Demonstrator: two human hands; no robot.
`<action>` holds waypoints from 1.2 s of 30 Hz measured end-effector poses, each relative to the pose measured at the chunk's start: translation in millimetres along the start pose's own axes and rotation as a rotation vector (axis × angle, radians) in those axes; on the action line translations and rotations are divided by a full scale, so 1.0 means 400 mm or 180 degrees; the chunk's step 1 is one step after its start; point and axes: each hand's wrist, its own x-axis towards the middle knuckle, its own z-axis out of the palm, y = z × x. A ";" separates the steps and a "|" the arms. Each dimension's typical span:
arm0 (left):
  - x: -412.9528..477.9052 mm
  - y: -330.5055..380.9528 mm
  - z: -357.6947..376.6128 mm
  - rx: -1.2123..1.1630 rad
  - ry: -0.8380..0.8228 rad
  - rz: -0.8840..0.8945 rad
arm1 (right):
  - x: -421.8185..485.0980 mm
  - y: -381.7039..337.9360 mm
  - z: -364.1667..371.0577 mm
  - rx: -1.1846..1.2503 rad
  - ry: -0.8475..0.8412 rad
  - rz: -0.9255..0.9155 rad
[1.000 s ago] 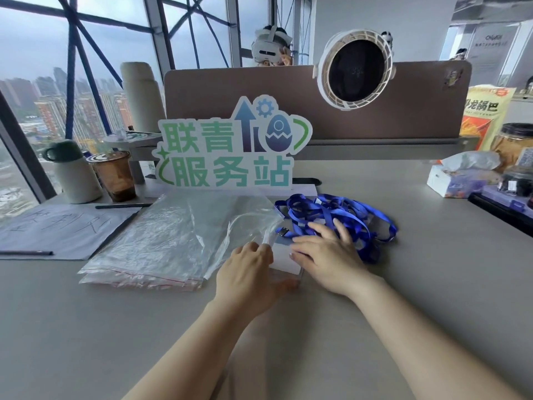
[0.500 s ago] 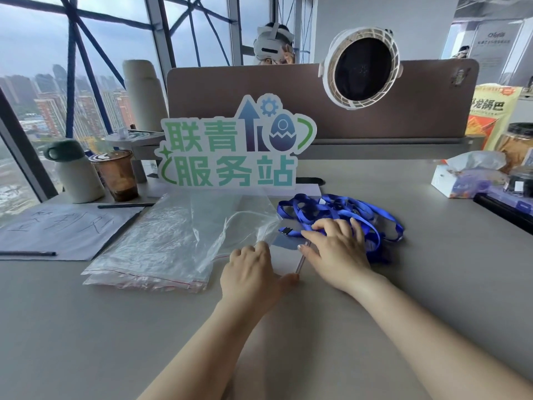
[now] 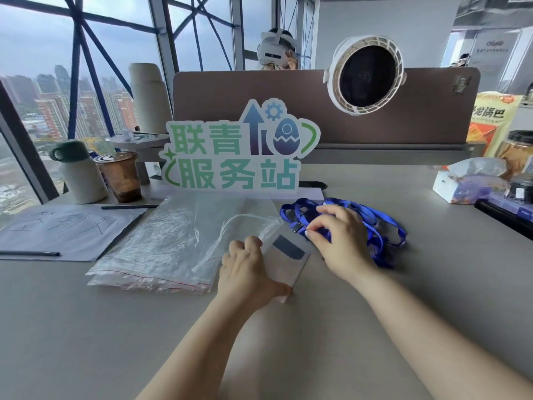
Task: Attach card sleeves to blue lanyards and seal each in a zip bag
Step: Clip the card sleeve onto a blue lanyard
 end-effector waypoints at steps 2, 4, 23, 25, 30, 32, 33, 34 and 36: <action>-0.001 0.005 0.001 -0.0626 -0.0039 0.0108 | -0.013 -0.009 -0.050 0.0627 -0.0062 0.0099; -0.001 0.011 0.004 -0.1012 0.0133 0.0328 | -0.032 -0.020 -0.093 0.1290 -0.0317 0.0454; -0.013 0.043 0.018 -0.2514 0.0437 0.0893 | -0.079 -0.022 -0.109 0.1141 -0.0475 -0.0286; -0.020 0.047 0.017 -0.2649 0.0308 0.0960 | -0.076 -0.021 -0.108 0.0903 -0.0321 -0.0391; -0.020 0.042 0.029 -0.2402 0.0362 0.1095 | -0.075 -0.027 -0.103 0.0438 -0.0197 -0.0645; -0.015 0.038 0.025 -0.2268 0.0491 0.1009 | -0.076 -0.027 -0.105 0.0552 -0.0215 -0.0564; -0.012 0.034 0.019 -0.2257 0.0497 0.0966 | -0.075 -0.024 -0.110 0.0683 -0.0258 -0.0446; -0.007 0.027 0.013 -0.2293 0.0484 0.0940 | -0.073 -0.019 -0.118 0.0818 -0.0327 -0.0307; 0.002 0.013 0.000 -0.2468 0.0477 0.0929 | -0.066 -0.007 -0.138 0.1022 -0.0509 -0.0050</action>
